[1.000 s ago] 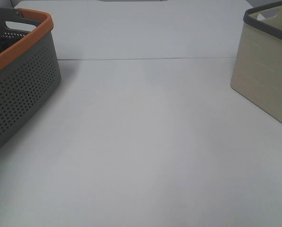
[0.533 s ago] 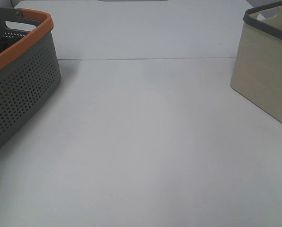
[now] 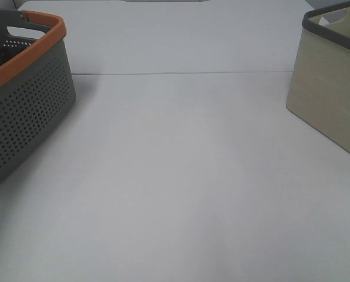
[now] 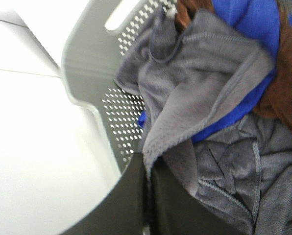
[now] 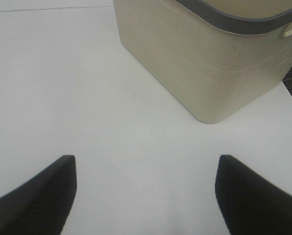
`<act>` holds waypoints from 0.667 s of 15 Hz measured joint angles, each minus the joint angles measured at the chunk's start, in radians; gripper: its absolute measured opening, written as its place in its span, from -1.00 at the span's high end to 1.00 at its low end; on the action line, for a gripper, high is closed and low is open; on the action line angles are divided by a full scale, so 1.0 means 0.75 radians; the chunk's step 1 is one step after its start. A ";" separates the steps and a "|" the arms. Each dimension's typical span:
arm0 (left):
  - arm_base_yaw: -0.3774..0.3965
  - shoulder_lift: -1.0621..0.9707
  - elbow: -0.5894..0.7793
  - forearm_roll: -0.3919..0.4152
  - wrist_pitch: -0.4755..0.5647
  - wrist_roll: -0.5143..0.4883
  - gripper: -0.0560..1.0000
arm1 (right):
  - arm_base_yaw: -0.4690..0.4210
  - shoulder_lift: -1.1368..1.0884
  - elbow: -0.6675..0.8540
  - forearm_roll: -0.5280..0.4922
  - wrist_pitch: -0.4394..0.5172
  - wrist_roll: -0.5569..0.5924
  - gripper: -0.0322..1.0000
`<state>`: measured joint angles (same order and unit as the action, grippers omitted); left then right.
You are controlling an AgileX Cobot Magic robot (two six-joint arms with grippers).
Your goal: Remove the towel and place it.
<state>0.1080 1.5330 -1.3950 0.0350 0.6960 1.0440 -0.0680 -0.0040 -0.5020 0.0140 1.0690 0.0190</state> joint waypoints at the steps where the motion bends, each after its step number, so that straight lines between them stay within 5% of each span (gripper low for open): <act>1: 0.000 -0.056 0.000 -0.028 0.016 0.000 0.89 | 0.000 0.000 0.000 0.000 0.000 0.000 -0.41; 10: 0.000 -0.369 0.000 -0.063 -0.015 0.145 0.89 | 0.000 0.000 0.000 0.000 0.000 0.000 -0.41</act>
<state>0.1080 1.2560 -1.3950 -0.0120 0.6850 1.1530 -0.0680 -0.0040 -0.5020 0.0140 1.0690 0.0190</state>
